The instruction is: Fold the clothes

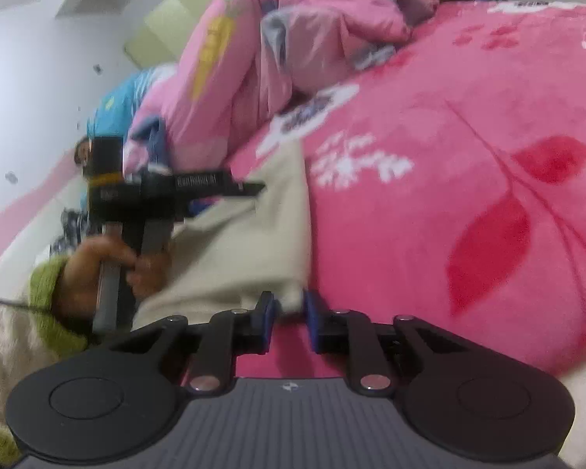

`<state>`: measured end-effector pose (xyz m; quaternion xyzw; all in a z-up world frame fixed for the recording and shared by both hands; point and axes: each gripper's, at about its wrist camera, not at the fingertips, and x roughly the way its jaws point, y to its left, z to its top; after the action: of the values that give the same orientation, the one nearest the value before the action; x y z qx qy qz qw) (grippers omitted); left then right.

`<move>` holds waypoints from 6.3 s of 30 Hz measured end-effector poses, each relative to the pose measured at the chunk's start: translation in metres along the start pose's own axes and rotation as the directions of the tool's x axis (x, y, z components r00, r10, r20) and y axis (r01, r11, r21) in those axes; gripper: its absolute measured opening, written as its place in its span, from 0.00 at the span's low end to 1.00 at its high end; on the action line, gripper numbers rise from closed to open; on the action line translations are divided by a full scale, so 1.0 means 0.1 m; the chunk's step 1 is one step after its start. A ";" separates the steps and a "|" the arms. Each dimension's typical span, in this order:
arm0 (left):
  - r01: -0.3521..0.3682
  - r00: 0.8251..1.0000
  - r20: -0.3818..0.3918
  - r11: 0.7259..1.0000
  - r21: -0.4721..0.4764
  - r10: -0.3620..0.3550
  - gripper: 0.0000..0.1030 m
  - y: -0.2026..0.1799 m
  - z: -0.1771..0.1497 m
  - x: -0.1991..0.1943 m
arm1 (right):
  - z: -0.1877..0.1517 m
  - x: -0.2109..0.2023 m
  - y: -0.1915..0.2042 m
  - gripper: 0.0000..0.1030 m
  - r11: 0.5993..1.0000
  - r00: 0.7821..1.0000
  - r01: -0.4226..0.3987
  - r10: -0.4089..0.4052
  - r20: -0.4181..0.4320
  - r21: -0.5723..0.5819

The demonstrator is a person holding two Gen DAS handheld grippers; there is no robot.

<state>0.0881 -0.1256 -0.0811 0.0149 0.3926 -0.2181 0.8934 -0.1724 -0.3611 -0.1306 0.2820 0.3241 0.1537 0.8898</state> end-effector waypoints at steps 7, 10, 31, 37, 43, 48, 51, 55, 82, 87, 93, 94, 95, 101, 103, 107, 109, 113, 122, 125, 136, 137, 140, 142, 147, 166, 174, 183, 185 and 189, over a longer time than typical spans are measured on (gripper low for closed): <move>0.035 0.999 -0.009 0.995 -0.095 -0.036 0.81 0.10 0.09 -0.05 | 0.75 0.25 -0.02 0.21 0.999 0.999 -0.023 0.023 0.025 0.025; 0.079 0.997 -0.005 0.990 -0.118 -0.080 0.80 0.08 0.17 -0.03 | 1.18 0.67 -0.10 0.27 0.993 0.996 -0.076 0.079 -0.031 0.094; 0.076 0.996 0.045 0.988 -0.132 -0.071 0.86 0.15 0.15 0.24 | 0.88 0.45 -0.58 0.36 0.911 0.928 -0.199 0.293 -0.229 0.360; 0.078 0.996 0.062 0.987 -0.142 -0.070 0.86 0.17 0.12 0.27 | 0.82 0.64 -0.61 0.35 0.913 0.914 -0.187 0.297 -0.277 0.362; 0.054 0.996 0.072 0.988 -0.141 -0.044 0.86 0.15 0.12 0.29 | 0.78 0.32 -0.34 0.15 0.909 0.912 -0.271 0.348 -0.217 0.317; 0.039 0.996 0.084 0.991 -0.131 -0.028 0.87 0.15 0.10 0.32 | 0.44 0.23 -0.29 0.05 0.936 0.939 -0.193 0.263 -0.223 0.293; 0.033 0.996 0.083 0.992 -0.122 -0.023 0.88 0.14 0.11 0.32 | 0.13 0.25 -0.48 0.02 0.906 0.943 -0.154 0.254 -0.215 0.395; 0.049 0.995 0.090 0.991 -0.128 -0.038 0.80 0.13 0.16 0.21 | 0.12 0.02 -0.51 0.03 0.889 0.962 -0.197 0.257 -0.094 0.413; 0.086 0.995 0.037 0.994 0.062 -0.088 0.93 -0.23 0.13 0.43 | 0.66 0.81 -0.18 0.06 0.979 0.974 -0.164 0.180 -0.140 0.123; 0.092 0.994 0.047 0.994 0.054 -0.095 0.93 -0.22 0.12 0.44 | 0.22 0.44 -0.05 0.01 0.968 0.947 -0.207 0.235 -0.218 0.143; 0.118 0.991 0.057 0.993 0.021 -0.119 0.93 -0.15 0.11 0.41 | 0.53 0.18 -0.10 0.05 0.975 0.973 -0.172 0.190 -0.129 0.142; 0.127 0.990 0.061 0.992 0.010 -0.128 0.92 -0.12 0.11 0.41 | 0.69 0.18 -0.11 0.10 0.975 0.979 -0.174 0.186 -0.080 0.140; 0.137 0.988 0.065 0.991 0.000 -0.137 0.92 -0.10 0.10 0.41 | 0.86 0.17 -0.13 0.17 0.975 0.983 -0.176 0.182 -0.031 0.138; 0.186 0.979 0.090 0.981 -0.050 -0.181 0.92 0.01 0.07 0.42 | 1.31 1.32 -0.40 0.17 0.964 0.964 -0.108 0.162 -0.212 0.244; 0.206 0.975 0.099 0.975 -0.080 -0.198 0.91 0.07 0.07 0.42 | 1.28 1.41 -0.47 0.12 0.953 0.948 -0.137 0.205 -0.243 0.271; 0.226 0.970 0.113 0.970 -0.093 -0.216 0.91 0.10 0.05 0.42 | 1.20 1.38 -0.53 0.08 0.944 0.911 -0.188 0.270 -0.311 0.270; 0.227 0.970 0.115 0.970 -0.089 -0.216 0.91 0.10 0.05 0.42 | 1.10 1.26 -0.49 0.08 0.949 0.896 -0.196 0.275 -0.348 0.246; 0.221 0.970 0.120 0.971 -0.085 -0.211 0.90 0.11 0.04 0.43 | 0.83 0.98 -0.45 0.08 0.925 0.866 -0.237 0.340 -0.368 0.297; 0.208 0.973 0.118 0.974 -0.087 -0.197 0.88 0.10 0.04 0.42 | 0.61 0.27 -0.63 0.04 0.904 0.918 -0.197 0.306 -0.252 0.379; 0.216 0.972 0.120 0.965 -0.145 -0.200 0.88 0.16 0.07 0.32 | 0.86 0.29 -0.69 0.19 0.899 0.948 -0.209 0.283 -0.146 0.384; 0.217 0.969 0.123 0.976 -0.015 -0.214 0.89 0.14 -0.20 -0.35 | 1.44 1.58 -0.45 0.09 0.946 0.951 -0.187 0.242 -0.195 0.263; 0.184 0.975 0.123 0.983 0.031 -0.186 0.89 0.09 -0.24 -0.34 | 1.47 1.53 -0.39 0.09 0.948 0.954 -0.221 0.259 -0.151 0.228; 0.104 0.985 0.127 0.987 0.124 -0.120 0.90 -0.03 -0.32 -0.31 | 1.58 1.49 -0.21 0.08 0.952 0.952 -0.296 0.301 -0.063 0.075; 0.070 0.990 0.113 0.986 0.152 -0.088 0.90 -0.07 -0.34 -0.26 | 1.55 1.62 -0.17 0.08 0.976 0.976 -0.209 0.204 -0.077 -0.059; 0.055 0.993 0.091 0.983 0.175 -0.071 0.92 -0.07 -0.34 -0.17 | 1.55 1.79 -0.66 0.15 0.978 0.984 -0.154 0.166 -0.071 0.142; -0.048 0.952 0.302 0.999 0.020 0.040 0.94 0.52 -0.16 -1.78 | 0.27 -0.09 -0.28 0.38 0.970 0.993 -0.098 0.082 0.081 0.222; -0.129 0.947 0.299 0.991 0.032 0.114 0.96 0.64 -0.83 -2.51 | 0.13 0.08 0.24 0.37 0.978 0.984 -0.175 0.176 -0.002 0.117; -0.195 0.953 0.298 0.872 0.449 0.059 0.93 -0.21 -1.52 -1.81 | -0.10 0.37 0.30 0.38 0.927 0.972 -0.148 0.202 -0.123 0.345; -0.228 0.945 0.324 0.805 0.548 0.047 0.93 -0.40 -1.59 -1.69 | -0.11 0.42 0.26 0.38 0.915 0.974 -0.124 0.186 -0.128 0.383; -0.183 0.960 0.280 0.773 0.607 0.008 0.93 -0.55 -1.56 -1.45 | -0.04 0.45 0.24 0.38 0.888 0.972 -0.191 0.230 -0.043 0.417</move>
<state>-0.1287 -0.0894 -0.0790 0.3024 0.1748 -0.2902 0.8909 -0.1438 -0.3195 -0.1409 0.4885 0.3570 0.1907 0.7730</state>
